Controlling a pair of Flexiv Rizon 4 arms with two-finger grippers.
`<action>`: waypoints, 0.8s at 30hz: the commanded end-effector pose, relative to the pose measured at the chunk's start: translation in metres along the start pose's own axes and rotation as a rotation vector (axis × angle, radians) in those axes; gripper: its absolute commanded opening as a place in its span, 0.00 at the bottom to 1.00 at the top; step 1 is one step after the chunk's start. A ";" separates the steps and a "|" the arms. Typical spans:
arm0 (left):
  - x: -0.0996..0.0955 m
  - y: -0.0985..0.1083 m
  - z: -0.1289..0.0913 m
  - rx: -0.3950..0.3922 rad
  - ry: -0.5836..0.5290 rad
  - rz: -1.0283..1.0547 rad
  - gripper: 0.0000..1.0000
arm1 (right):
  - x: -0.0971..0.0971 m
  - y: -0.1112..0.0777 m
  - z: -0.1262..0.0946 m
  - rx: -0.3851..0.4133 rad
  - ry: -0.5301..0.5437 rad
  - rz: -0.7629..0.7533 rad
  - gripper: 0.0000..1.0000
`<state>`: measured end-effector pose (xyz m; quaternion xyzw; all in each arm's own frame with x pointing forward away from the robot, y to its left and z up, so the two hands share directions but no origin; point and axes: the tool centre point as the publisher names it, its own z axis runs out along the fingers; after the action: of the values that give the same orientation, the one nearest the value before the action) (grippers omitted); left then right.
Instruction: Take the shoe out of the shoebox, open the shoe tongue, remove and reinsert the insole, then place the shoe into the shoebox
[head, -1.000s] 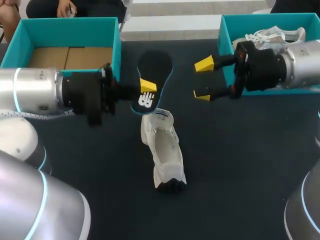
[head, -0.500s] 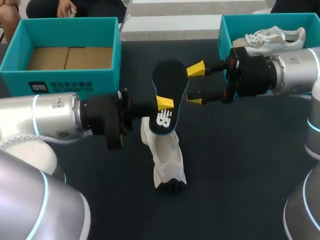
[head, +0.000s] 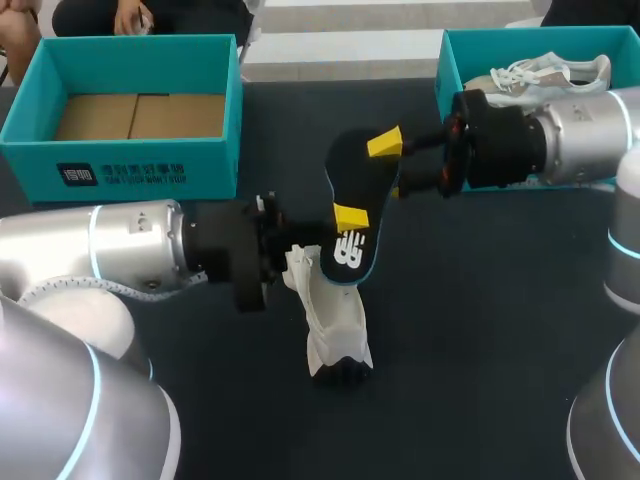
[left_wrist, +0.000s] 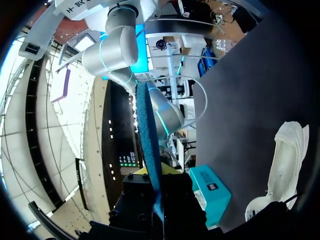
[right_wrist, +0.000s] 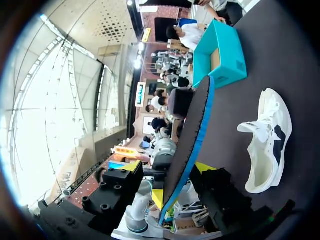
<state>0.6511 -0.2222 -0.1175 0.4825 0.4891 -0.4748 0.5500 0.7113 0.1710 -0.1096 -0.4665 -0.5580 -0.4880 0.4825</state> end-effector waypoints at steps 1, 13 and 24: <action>0.000 0.002 0.013 -0.003 -0.011 0.003 0.00 | -0.004 -0.001 0.002 -0.007 0.005 0.005 0.23; -0.002 0.001 0.021 -0.079 -0.070 -0.042 0.00 | -0.008 0.000 0.004 0.001 0.018 0.017 0.00; 0.001 0.014 -0.004 -0.087 0.002 -0.025 1.00 | -0.009 0.000 -0.003 0.002 0.012 0.023 0.00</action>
<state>0.6621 -0.2318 -0.1208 0.4451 0.5088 -0.4636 0.5727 0.7130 0.1688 -0.1167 -0.4691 -0.5505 -0.4856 0.4910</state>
